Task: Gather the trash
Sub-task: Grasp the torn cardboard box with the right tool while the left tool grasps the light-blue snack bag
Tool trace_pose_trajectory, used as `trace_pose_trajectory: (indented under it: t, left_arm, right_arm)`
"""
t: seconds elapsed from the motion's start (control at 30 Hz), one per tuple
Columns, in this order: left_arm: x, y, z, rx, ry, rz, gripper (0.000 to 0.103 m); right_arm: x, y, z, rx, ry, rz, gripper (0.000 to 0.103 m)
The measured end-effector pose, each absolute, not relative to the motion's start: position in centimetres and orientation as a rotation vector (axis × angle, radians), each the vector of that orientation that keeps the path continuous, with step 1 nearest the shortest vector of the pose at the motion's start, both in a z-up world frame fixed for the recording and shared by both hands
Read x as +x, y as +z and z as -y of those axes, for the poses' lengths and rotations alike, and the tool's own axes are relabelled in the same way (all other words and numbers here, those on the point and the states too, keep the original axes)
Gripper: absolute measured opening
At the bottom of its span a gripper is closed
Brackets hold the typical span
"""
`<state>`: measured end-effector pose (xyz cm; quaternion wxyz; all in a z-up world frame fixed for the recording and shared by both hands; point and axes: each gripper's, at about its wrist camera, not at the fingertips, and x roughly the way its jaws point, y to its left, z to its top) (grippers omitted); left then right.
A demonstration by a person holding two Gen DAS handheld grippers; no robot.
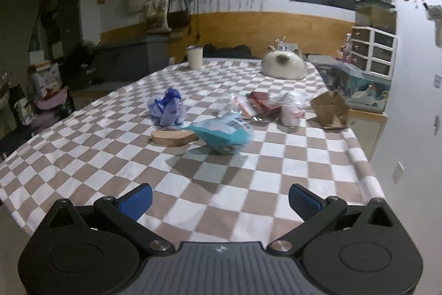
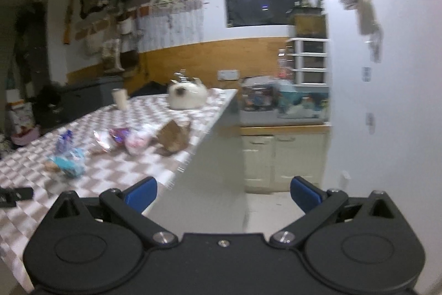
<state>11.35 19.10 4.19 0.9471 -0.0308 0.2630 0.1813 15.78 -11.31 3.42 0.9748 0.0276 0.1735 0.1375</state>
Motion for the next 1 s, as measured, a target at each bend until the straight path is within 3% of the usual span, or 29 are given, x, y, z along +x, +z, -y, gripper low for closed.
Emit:
trace_pose_trajectory:
  t: [0.23,0.63,1.0]
  left_arm:
    - [14.9,4.4,-20.9,-0.019,0.359,-0.518,0.103]
    - [20.3,4.4,-24.2,-0.11,0.273,-0.595,0.103]
    - [24.8,3.6,-24.3,0.037,0.348,-0.602,0.103]
  right_arm:
    - [22.8,3.9,7.7,0.167,0.38,-0.341,0.103]
    - [35.8,2.1,-0.2,0.16,0.346,-0.485,0.103]
    - [41.7,-0.4,-4.2,0.152,0.321,-0.59,0.103]
